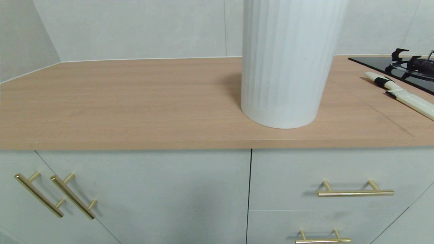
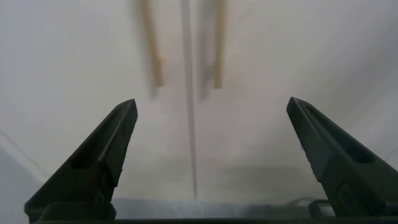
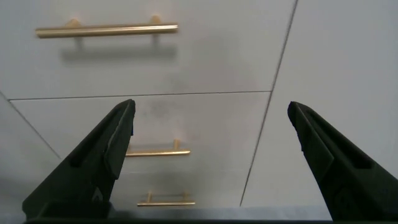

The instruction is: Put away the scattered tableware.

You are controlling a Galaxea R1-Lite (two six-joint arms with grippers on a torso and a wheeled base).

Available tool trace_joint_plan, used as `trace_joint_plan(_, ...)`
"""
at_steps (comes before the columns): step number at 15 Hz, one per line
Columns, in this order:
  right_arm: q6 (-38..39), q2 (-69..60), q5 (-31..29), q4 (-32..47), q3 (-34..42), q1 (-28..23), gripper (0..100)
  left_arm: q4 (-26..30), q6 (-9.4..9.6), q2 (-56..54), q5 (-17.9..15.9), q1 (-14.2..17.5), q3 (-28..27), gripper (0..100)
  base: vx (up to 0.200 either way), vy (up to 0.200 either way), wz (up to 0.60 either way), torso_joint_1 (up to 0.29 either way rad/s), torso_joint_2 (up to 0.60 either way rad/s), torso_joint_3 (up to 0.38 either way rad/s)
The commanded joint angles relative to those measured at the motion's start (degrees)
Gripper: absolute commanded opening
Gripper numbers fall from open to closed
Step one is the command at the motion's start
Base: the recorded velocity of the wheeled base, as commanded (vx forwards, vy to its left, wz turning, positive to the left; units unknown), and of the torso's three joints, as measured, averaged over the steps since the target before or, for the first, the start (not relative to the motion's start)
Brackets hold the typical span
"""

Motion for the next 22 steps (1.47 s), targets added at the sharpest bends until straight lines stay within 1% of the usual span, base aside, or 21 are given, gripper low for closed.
trace_joint_plan(1,0.06,0.07,0.01,-0.02,0.0,-0.02,100,0.0,-0.03,0.02,0.04,-0.04,0.0,100,0.0,0.0,0.0,0.0,0.0,0.0)
trace_joint_plan(18,0.15,0.07,-0.08,-0.02,0.0,-0.02,100,0.0,-0.03,0.02,0.04,-0.04,0.0,100,0.0,0.0,0.0,0.0,0.0,0.0)
trace_joint_plan(22,0.15,0.07,-0.08,-0.02,0.0,-0.02,100,0.0,-0.03,0.02,0.04,-0.04,0.0,100,0.0,0.0,0.0,0.054,-0.21,-0.232)
